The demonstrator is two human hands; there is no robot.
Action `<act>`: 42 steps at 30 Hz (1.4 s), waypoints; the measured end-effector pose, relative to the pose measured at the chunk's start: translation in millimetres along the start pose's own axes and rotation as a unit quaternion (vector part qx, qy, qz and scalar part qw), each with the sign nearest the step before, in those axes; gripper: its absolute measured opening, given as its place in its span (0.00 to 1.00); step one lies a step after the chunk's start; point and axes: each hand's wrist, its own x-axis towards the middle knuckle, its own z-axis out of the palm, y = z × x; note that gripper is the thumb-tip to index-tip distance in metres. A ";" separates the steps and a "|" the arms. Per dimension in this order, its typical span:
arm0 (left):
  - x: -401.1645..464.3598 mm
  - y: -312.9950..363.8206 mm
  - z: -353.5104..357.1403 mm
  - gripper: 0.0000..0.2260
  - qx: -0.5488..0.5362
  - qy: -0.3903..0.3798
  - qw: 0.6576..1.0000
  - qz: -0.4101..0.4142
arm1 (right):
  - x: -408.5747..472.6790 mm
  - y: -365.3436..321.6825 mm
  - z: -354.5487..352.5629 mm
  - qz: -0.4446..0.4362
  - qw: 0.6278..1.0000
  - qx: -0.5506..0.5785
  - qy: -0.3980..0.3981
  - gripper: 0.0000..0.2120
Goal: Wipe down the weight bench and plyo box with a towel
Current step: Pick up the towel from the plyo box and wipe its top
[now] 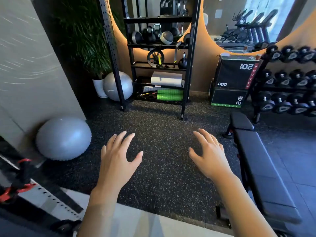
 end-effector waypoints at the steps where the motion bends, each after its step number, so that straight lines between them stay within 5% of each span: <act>1: 10.5 9.6 9.4 0.30 -0.010 -0.012 1.000 0.007 | 7.9 13.0 -1.8 0.005 1.000 0.006 -0.001 0.32; 24: 238.5 226.4 203.2 0.29 -0.076 -0.081 0.991 0.072 | 186.4 277.0 -62.5 0.103 0.993 0.058 0.018 0.31; 42: 451.0 275.5 325.2 0.30 -0.124 -0.114 0.978 0.120 | 370.4 371.7 -52.0 0.150 0.987 0.032 0.045 0.30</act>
